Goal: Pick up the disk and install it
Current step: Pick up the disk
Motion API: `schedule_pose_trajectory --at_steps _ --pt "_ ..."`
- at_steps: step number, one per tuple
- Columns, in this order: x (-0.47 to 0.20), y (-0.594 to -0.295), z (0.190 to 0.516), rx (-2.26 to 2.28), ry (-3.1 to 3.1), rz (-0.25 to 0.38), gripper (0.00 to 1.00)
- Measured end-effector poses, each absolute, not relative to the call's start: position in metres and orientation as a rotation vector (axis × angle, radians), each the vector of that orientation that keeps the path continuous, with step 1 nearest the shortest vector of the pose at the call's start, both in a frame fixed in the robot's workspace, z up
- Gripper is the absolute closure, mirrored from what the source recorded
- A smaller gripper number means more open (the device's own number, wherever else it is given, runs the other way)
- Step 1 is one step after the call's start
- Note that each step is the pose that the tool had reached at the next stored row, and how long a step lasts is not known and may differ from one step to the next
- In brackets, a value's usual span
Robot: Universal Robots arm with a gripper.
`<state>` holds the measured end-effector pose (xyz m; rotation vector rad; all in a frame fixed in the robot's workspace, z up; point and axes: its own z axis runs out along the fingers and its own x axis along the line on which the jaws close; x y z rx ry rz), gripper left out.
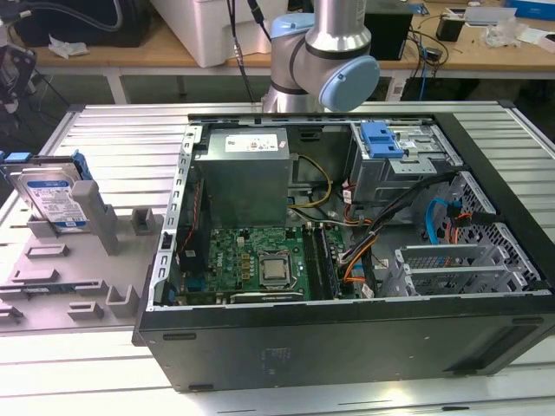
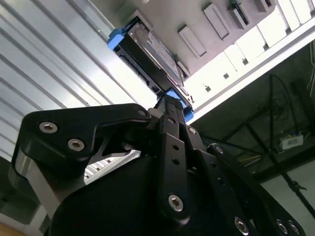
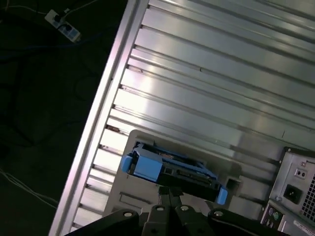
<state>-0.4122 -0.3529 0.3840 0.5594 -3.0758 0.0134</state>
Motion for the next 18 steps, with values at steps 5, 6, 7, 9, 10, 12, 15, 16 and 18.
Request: schedule_pose_trajectory --at_steps 5,6,7,9,10,12,15,16,18 --pt "-0.4123 -0.3529 0.3839 0.691 -3.049 0.014 0.76" --pt "-0.4123 -0.3529 0.3839 0.726 -3.041 0.015 0.71" --pt "-0.4123 -0.3529 0.3838 0.767 -3.031 0.015 0.58" --pt "-0.4123 -0.3529 0.3837 0.81 -3.02 0.015 0.53" --pt "-0.4123 -0.353 0.3836 0.832 -3.014 0.015 0.46" --pt "-0.4124 -0.3529 0.3835 0.897 -2.996 0.016 0.4" --pt "-0.4124 -0.3529 0.3828 1.026 -2.955 0.017 0.4" --pt "-0.4124 -0.3529 0.3826 1.057 -2.944 0.017 0.4" --pt "-0.4124 -0.3529 0.3822 1.12 -2.921 0.018 0.4"
